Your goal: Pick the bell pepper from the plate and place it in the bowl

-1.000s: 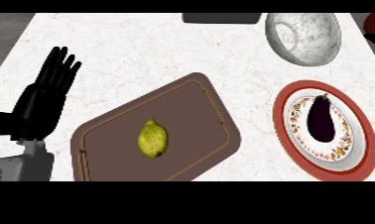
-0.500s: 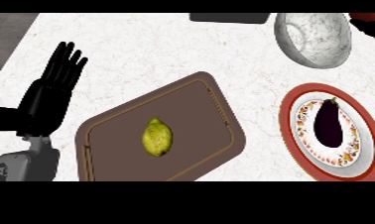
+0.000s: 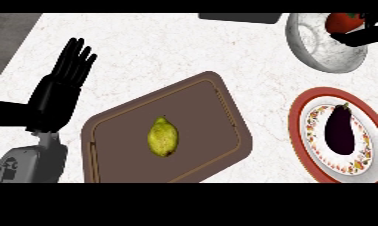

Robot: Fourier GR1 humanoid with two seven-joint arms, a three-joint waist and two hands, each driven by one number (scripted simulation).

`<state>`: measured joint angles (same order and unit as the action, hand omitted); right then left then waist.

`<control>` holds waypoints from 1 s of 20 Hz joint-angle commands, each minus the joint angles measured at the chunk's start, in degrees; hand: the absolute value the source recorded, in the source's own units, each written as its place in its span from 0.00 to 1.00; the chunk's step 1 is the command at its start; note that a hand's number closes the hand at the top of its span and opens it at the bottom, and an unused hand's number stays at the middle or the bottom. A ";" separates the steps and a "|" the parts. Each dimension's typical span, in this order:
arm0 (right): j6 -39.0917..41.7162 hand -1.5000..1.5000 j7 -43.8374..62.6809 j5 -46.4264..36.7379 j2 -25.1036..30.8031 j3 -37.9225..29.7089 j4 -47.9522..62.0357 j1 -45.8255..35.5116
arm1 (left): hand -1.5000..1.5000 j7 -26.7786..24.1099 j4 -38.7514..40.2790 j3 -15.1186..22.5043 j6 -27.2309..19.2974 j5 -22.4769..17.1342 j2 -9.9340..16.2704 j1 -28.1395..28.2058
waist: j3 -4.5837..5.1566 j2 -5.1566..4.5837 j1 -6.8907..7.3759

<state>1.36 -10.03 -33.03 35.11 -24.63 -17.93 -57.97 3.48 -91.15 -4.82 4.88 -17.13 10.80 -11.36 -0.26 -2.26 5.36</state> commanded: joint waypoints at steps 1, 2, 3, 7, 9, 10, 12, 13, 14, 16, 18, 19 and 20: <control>4.49 0.00 -1.44 0.65 -1.32 -0.36 4.75 -1.45 | 0.50 0.10 1.22 -0.61 0.52 -0.51 0.54 -2.08 | -0.07 -0.49 0.49; 4.71 0.00 -4.24 0.66 -1.81 -0.28 4.85 -0.35 | 0.50 -0.73 -0.48 -0.19 0.86 -0.53 0.07 0.48 | -0.12 -0.35 1.16; 5.88 0.00 -5.21 0.97 -1.32 -0.53 4.81 -1.68 | 0.50 0.98 0.52 -0.83 -0.10 -0.59 0.65 -2.61 | -0.14 -0.47 0.62; 6.72 0.00 -10.54 7.11 -0.10 -6.85 5.07 -1.78 | 0.50 1.51 -0.83 -0.70 0.73 -1.24 0.94 -1.13 | -0.27 -0.34 0.71; 5.51 0.00 -12.05 10.46 -0.72 -10.26 4.60 -3.25 | 0.50 1.03 0.06 -0.24 0.00 -0.44 0.25 -2.07 | -0.29 -0.43 0.30; 6.28 0.00 -12.49 12.70 0.41 -12.68 5.55 -1.85 | 0.50 -0.04 -0.68 -0.34 1.18 -0.93 0.31 0.74 | -0.30 -0.33 0.59; 7.61 0.00 -12.79 17.49 0.55 -17.43 6.46 -2.04 | 0.50 0.89 0.03 -1.21 -0.74 -0.94 -0.11 -0.96 | -0.31 -0.20 -0.55; 6.77 0.00 -12.85 19.59 0.43 -19.62 6.48 -2.62 | 0.50 0.66 -0.08 -0.74 0.14 -0.43 0.48 0.07 | -0.29 -0.13 -0.30; 8.29 0.00 -12.22 20.78 1.64 -20.85 7.29 -2.13 | 0.50 -0.74 -0.07 -0.14 0.18 0.20 -0.23 0.63 | -0.24 -0.15 -0.60; 7.69 0.00 -10.88 22.70 4.40 -23.16 7.59 -2.34 | 0.50 1.30 -1.44 -0.41 0.45 -1.24 0.17 -0.16 | -0.31 -0.32 0.02; 9.46 0.00 -12.30 23.35 5.27 -23.91 8.50 1.05 | 0.50 0.74 -0.70 -0.44 -0.70 0.13 0.05 -0.65 | -0.31 -0.54 -0.76; 10.68 0.00 -12.02 23.31 6.85 -23.90 8.63 2.23 | 0.50 1.18 -0.35 -1.02 -0.08 -0.52 0.73 -0.83 | -0.22 -0.18 -1.36; 9.76 0.00 -12.12 24.10 7.03 -24.88 8.97 3.07 | 0.50 0.14 0.38 -1.64 0.55 -1.18 0.62 -0.03 | -0.25 -0.55 -0.82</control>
<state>10.19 -21.85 -11.60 39.63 -46.49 -10.07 -57.69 4.11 -91.52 -5.77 5.08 -17.78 11.33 -11.65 -0.51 -2.62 4.82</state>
